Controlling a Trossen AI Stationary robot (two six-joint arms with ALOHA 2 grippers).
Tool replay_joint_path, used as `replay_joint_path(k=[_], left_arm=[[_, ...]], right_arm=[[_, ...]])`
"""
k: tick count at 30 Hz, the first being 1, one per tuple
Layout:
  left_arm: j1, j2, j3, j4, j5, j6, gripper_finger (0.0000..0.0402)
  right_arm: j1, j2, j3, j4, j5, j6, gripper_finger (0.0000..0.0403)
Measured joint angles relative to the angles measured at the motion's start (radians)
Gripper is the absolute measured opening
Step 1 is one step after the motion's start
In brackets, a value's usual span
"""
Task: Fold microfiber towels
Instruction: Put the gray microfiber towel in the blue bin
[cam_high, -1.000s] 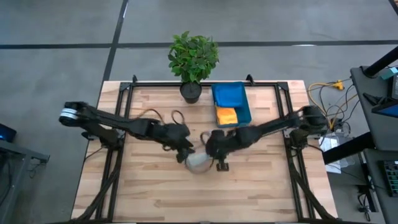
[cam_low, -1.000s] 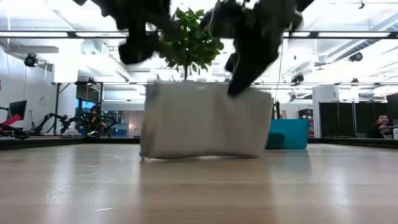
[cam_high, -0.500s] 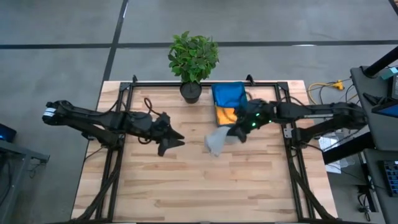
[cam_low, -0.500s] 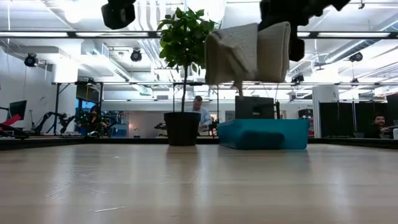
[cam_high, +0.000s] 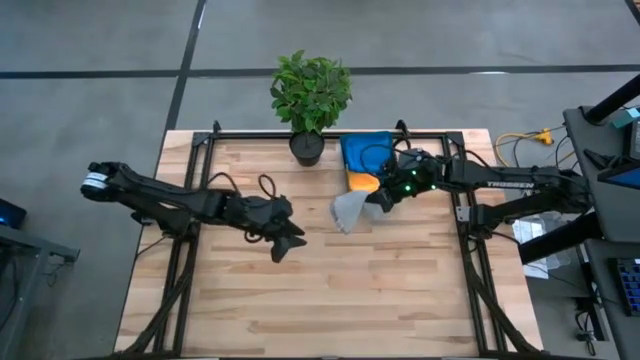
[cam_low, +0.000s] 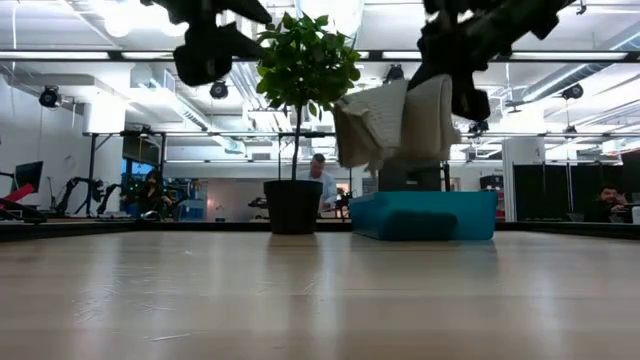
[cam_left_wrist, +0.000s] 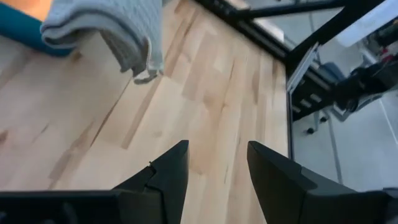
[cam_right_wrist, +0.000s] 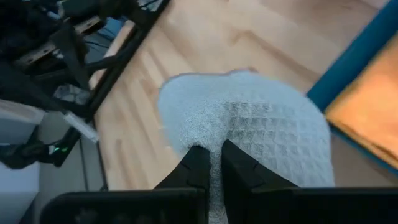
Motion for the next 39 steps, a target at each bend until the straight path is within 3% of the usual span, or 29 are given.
replay_joint_path(k=[6,10,15,19,24,33,39], left_arm=[[0.001,0.056,0.0,0.001,0.055,0.054,0.015],[0.002,0.067,0.002,0.002,0.058,0.089,0.015],[0.012,0.063,0.002,0.002,0.059,0.136,0.015],[0.023,0.059,0.002,0.001,0.06,0.135,0.015],[0.023,0.055,0.002,0.001,0.061,0.128,0.015],[0.007,0.054,0.002,0.0,0.107,0.126,0.015],[-0.001,0.054,0.002,0.0,0.11,0.125,0.015]], right_arm=[[-0.099,0.06,0.0,0.003,-0.01,-0.027,0.0012],[-0.164,0.125,0.0,0.123,-0.129,0.03,0.0012],[-0.178,0.238,0.001,0.359,-0.26,0.301,0.0012],[-0.119,0.343,0.001,0.531,-0.262,0.553,0.0012],[-0.115,0.399,0.001,0.724,-0.263,0.653,0.0012],[-0.219,0.332,-0.003,0.37,-0.202,0.484,0.0012],[-0.306,0.284,-0.003,0.372,-0.147,0.423,0.0012]])
